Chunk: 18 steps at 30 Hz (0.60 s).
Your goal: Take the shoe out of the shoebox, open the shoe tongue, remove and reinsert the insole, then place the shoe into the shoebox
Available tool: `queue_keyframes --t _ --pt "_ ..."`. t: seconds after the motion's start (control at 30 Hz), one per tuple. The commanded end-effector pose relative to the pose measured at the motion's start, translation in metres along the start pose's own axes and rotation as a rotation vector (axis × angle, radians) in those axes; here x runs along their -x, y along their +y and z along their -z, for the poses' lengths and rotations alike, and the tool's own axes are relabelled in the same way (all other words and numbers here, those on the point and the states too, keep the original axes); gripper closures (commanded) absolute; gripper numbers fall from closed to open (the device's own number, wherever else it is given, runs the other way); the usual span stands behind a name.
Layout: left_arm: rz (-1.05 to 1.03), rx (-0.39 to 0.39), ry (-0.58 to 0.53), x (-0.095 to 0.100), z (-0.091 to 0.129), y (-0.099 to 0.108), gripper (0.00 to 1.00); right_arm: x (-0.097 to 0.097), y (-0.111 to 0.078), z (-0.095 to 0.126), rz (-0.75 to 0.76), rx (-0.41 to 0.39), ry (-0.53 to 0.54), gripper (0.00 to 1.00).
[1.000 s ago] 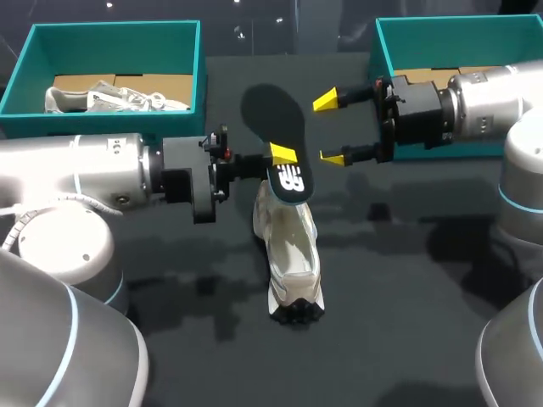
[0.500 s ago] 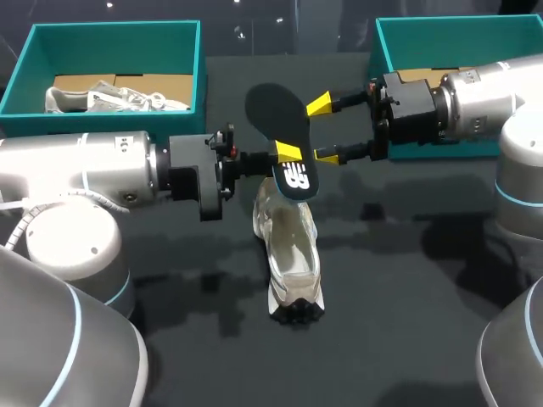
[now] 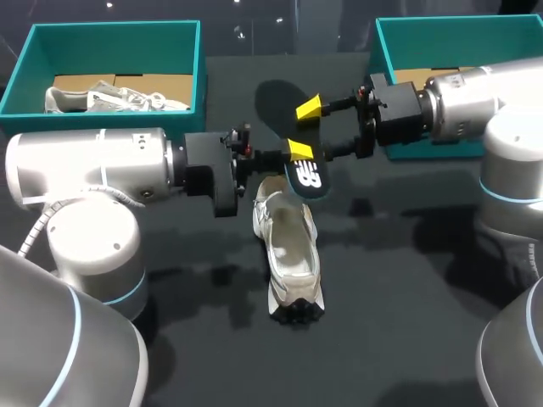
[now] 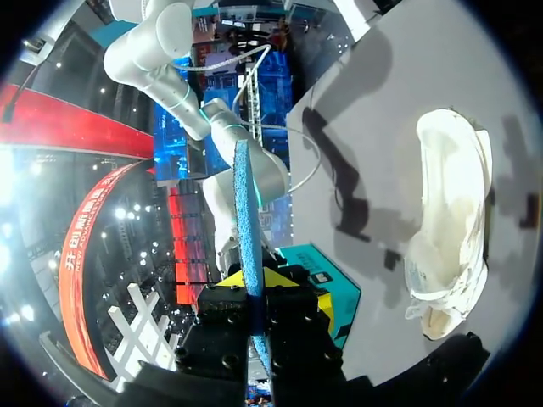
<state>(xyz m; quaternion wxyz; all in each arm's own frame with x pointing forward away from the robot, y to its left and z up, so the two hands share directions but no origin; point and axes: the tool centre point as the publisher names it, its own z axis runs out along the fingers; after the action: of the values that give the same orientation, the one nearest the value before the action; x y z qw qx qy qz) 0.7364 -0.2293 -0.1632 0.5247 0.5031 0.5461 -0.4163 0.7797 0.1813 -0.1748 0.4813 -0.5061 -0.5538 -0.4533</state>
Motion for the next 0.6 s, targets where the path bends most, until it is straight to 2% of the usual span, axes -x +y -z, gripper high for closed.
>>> queue_keyframes --t 0.03,0.07,0.2,0.47,0.6 --pt "-0.001 0.01 0.001 -0.0022 -0.0079 0.0024 1.0 -0.0021 -0.0033 -0.0057 0.0 0.002 -0.008 0.3" --pt "-0.003 0.013 0.002 -0.0025 -0.008 0.0028 1.0 -0.0023 -0.0043 -0.0061 0.0 0.0 -0.008 0.37" --pt "-0.005 0.013 0.003 -0.0032 -0.0086 0.0032 1.0 -0.0029 -0.0082 -0.0071 0.002 -0.003 -0.008 0.51" --pt "-0.009 0.016 0.008 -0.0065 -0.0102 0.0021 1.0 -0.0043 -0.0097 -0.0085 0.001 -0.007 -0.01 0.58" --pt "-0.009 0.017 0.011 -0.0078 -0.0108 0.0012 1.0 -0.0041 -0.0108 -0.0082 -0.002 -0.005 -0.012 0.67"
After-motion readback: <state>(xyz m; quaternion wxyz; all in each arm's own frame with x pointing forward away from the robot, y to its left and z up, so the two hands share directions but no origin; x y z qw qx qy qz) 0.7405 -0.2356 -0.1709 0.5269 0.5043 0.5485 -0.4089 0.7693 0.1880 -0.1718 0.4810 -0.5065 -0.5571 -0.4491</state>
